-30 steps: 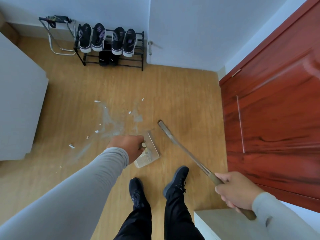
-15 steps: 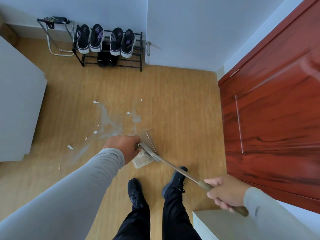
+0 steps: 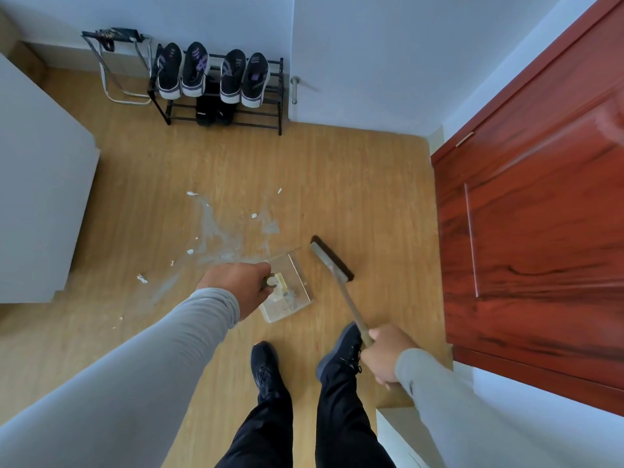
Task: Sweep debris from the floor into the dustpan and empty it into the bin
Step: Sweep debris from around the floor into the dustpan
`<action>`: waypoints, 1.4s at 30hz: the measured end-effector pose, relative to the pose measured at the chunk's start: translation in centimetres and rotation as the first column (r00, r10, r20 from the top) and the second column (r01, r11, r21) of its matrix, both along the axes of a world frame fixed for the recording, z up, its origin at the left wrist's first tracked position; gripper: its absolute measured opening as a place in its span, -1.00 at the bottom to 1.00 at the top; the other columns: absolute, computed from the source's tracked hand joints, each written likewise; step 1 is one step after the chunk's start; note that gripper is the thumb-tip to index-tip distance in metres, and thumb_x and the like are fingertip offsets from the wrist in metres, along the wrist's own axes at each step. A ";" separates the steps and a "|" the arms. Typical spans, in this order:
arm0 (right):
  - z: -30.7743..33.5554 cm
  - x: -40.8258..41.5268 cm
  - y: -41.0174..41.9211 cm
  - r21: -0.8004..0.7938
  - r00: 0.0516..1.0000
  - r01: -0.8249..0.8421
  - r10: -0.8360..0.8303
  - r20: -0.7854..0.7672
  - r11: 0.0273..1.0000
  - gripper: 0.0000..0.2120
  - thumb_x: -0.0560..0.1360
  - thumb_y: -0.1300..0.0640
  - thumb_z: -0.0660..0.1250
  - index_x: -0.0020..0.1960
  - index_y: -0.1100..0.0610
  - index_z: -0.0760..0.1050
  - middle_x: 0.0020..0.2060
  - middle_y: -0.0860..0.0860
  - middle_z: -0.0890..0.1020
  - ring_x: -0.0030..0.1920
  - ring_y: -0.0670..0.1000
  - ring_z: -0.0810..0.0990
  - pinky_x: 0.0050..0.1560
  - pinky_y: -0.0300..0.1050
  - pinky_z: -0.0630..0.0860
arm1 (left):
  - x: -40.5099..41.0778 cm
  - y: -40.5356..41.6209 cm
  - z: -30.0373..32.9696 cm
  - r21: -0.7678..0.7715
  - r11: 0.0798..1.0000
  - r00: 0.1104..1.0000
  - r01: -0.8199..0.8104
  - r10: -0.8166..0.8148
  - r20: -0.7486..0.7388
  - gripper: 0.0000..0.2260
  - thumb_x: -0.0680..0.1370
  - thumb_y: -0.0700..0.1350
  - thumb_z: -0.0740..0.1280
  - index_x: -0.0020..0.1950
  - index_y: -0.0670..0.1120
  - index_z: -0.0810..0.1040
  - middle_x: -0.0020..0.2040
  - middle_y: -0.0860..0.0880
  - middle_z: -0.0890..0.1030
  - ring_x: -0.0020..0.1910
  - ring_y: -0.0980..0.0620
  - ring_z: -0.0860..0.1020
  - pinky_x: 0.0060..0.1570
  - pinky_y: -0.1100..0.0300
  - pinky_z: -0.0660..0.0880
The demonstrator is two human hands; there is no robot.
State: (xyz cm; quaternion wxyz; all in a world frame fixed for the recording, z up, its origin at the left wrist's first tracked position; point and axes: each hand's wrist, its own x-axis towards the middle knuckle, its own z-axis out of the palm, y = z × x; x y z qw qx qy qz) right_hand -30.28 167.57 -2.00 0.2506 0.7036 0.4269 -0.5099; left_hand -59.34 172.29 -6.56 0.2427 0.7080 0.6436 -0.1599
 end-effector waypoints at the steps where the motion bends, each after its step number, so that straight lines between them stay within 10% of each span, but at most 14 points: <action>1: 0.0 -0.8 -0.4 -0.032 0.999 -0.029 0.028 -0.027 0.999 -0.43 0.51 0.28 0.23 0.51 0.11 0.33 -0.04 0.08 0.66 -0.21 0.07 0.58 -0.11 -0.06 0.64 | 0.0 0.0 0.0 -0.001 1.000 1.000 0.001 -0.001 0.002 -0.84 0.61 0.21 0.16 -0.09 0.18 0.35 -0.29 0.14 0.54 -0.34 0.10 0.51 -0.40 0.17 0.44; 5: 1.6 0.6 -0.9 -0.151 0.982 0.045 -0.071 -0.177 0.988 -0.29 0.50 0.29 0.24 0.61 0.07 0.16 -0.43 0.04 0.54 -0.51 -0.03 0.46 -0.37 -0.15 0.50 | 0.0 0.2 0.0 0.001 1.000 1.000 0.014 -0.014 -0.015 -0.85 0.60 0.22 0.17 -0.03 0.18 0.38 -0.25 0.15 0.56 -0.32 0.09 0.53 -0.33 0.16 0.52; 13: 7.6 12.1 -1.0 -0.104 0.823 0.515 -0.525 -0.218 0.851 -0.52 0.55 0.32 0.30 0.43 0.05 0.45 -0.41 0.14 0.51 -0.57 -0.02 0.35 -0.59 -0.26 0.29 | -1.0 -2.4 1.3 -0.049 0.997 0.999 -0.052 0.053 0.004 -0.83 0.60 0.21 0.17 -0.05 0.16 0.42 -0.27 0.15 0.54 -0.31 0.11 0.54 -0.32 0.20 0.49; 30: 10.1 1.2 6.9 0.189 0.971 0.212 -0.185 -0.149 0.959 -0.51 0.54 0.28 0.24 0.46 0.10 0.39 -0.49 0.13 0.48 -0.54 -0.01 0.35 -0.54 -0.25 0.25 | -10.1 -10.4 7.7 -0.018 0.805 0.790 -0.593 0.585 0.183 -0.82 0.55 0.22 0.24 0.08 0.22 0.49 -0.16 0.20 0.60 -0.21 0.12 0.60 -0.17 0.15 0.62; 42: 2.8 -8.0 30.0 0.199 0.988 -0.141 0.149 -0.027 0.970 -0.71 0.53 0.26 0.20 0.21 0.24 0.54 -0.53 0.15 0.51 -0.60 0.05 0.36 -0.51 -0.25 0.36 | -8.1 -6.5 7.7 -0.120 0.549 0.531 -0.827 0.834 0.151 -0.88 0.57 0.23 0.26 -0.01 0.23 0.46 -0.25 0.15 0.60 -0.32 0.13 0.58 -0.27 0.14 0.60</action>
